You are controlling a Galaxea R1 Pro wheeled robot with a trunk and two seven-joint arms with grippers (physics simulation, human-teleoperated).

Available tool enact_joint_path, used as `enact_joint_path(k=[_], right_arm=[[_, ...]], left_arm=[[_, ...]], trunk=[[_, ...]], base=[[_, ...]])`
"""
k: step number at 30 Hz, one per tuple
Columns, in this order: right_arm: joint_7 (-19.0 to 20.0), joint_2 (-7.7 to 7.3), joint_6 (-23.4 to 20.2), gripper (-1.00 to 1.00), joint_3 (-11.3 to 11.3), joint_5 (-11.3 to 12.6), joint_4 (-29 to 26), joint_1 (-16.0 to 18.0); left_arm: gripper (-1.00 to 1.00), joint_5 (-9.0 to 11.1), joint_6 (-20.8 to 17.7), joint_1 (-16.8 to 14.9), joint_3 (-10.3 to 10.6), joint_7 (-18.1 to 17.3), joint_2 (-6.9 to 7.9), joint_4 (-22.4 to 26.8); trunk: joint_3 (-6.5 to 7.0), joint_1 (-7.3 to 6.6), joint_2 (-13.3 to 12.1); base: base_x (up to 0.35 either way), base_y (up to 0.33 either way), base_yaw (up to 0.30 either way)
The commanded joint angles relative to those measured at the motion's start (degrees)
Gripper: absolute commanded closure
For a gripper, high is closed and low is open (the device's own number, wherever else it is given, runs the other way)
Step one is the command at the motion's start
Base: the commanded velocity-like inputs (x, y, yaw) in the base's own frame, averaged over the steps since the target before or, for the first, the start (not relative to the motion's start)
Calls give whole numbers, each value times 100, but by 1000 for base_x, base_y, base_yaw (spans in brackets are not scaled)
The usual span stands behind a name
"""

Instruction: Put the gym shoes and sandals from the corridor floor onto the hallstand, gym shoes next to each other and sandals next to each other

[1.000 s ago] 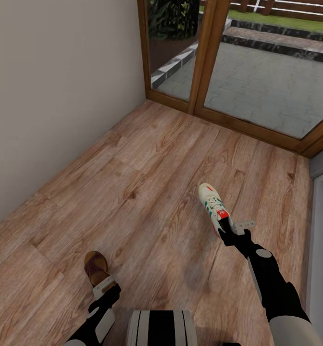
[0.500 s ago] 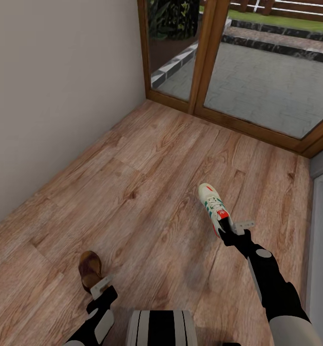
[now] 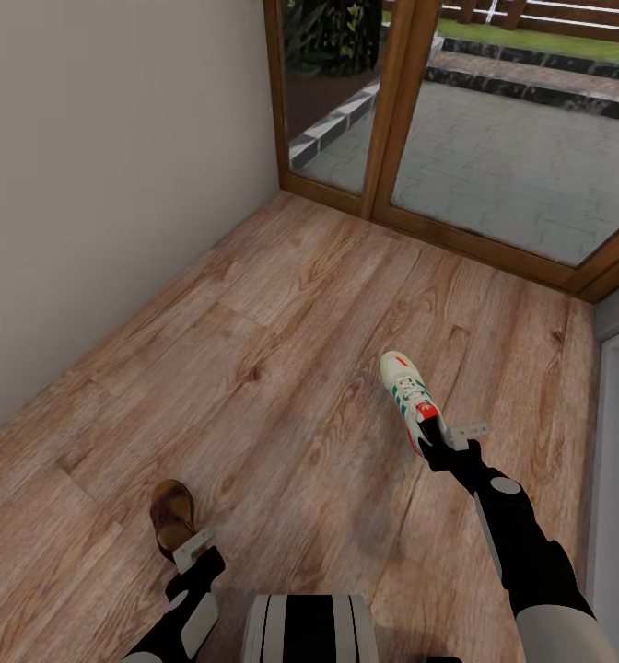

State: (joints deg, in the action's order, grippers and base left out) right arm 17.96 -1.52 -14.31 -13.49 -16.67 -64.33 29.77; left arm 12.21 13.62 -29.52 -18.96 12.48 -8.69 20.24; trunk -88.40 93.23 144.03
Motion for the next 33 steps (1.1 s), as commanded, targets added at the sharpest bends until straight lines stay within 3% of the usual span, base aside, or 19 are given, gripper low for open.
enact_joint_path(k=[1,33], right_arm=[[50,3,-20,100,-13,-56,-10,2],[50,3,-16,100,-13,-76,20,-12]], left_arm=[[100,40,18,-1,13,8,-1,2],[100,5,17,5,47,-8,8,12]], trunk=[[-3,-1,1],[-3,-1,1]], base=[[0,0,0],[0,0,0]])
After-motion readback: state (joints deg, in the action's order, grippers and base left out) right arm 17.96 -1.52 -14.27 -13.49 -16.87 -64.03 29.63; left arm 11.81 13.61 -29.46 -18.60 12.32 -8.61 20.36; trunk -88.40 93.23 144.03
